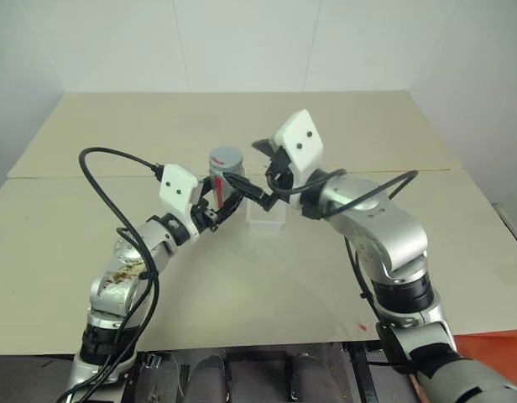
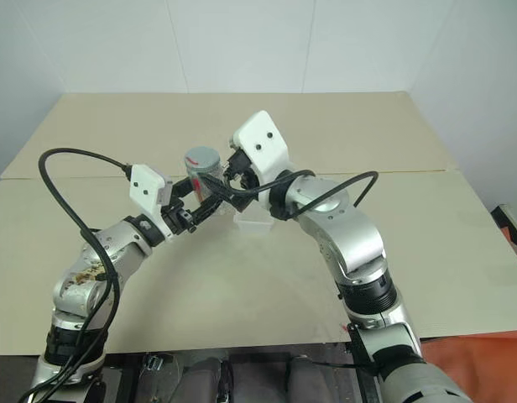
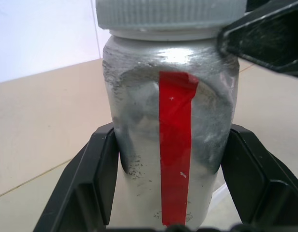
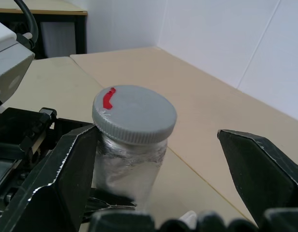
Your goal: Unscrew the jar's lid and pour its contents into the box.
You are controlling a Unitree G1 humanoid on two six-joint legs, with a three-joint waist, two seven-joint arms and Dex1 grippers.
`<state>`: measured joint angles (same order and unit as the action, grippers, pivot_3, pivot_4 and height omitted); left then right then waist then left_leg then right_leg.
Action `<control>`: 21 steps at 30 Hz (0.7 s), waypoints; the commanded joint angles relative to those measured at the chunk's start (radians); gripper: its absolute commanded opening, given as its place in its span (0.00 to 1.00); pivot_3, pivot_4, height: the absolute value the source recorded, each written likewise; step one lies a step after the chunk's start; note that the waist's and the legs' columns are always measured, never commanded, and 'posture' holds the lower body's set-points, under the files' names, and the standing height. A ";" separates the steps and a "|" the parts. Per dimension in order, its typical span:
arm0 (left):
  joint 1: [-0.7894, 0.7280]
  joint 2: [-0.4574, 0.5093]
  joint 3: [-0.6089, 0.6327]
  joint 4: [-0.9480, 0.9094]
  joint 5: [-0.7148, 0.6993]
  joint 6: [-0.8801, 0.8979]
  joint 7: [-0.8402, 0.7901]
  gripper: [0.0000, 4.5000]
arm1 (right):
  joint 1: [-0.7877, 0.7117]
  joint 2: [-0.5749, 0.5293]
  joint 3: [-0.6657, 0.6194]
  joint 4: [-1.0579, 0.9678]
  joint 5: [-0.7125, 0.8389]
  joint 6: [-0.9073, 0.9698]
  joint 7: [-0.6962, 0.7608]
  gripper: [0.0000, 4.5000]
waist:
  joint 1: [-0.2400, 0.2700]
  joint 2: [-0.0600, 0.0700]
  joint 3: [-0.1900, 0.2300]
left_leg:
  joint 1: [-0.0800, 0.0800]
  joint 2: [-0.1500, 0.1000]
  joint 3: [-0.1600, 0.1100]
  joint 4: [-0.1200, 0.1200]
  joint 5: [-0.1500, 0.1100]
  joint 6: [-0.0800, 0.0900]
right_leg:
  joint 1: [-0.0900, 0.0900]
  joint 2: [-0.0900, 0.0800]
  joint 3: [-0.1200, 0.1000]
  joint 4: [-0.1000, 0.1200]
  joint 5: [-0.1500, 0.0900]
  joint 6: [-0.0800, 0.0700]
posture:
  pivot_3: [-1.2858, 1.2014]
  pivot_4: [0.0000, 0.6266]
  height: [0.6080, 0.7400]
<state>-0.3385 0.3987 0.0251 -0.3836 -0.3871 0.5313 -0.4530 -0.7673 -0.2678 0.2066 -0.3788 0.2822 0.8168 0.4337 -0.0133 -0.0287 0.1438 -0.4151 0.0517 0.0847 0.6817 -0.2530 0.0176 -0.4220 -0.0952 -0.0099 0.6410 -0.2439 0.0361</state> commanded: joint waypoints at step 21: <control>0.002 0.031 0.079 -0.010 -0.052 -0.042 -0.066 0.61 | 0.045 -0.079 -0.066 -0.092 0.071 -0.021 0.080 0.99 | 0.000 0.000 0.000 | 0.000 0.000 0.000 0.000 0.000 0.000 | 0.000 0.000 0.000 0.000 0.000 0.000 | 0.52 0.24 1.00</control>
<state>-0.3284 0.4192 0.0706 -0.3837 -0.4116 0.5218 -0.4974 -0.7182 -0.3387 0.1736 -0.4138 0.3354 0.8167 0.4968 -0.0129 -0.0287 0.1438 -0.4150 0.0517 0.0847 0.6818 -0.2531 0.0176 -0.4220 -0.0952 -0.0098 0.6405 -0.2439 0.0361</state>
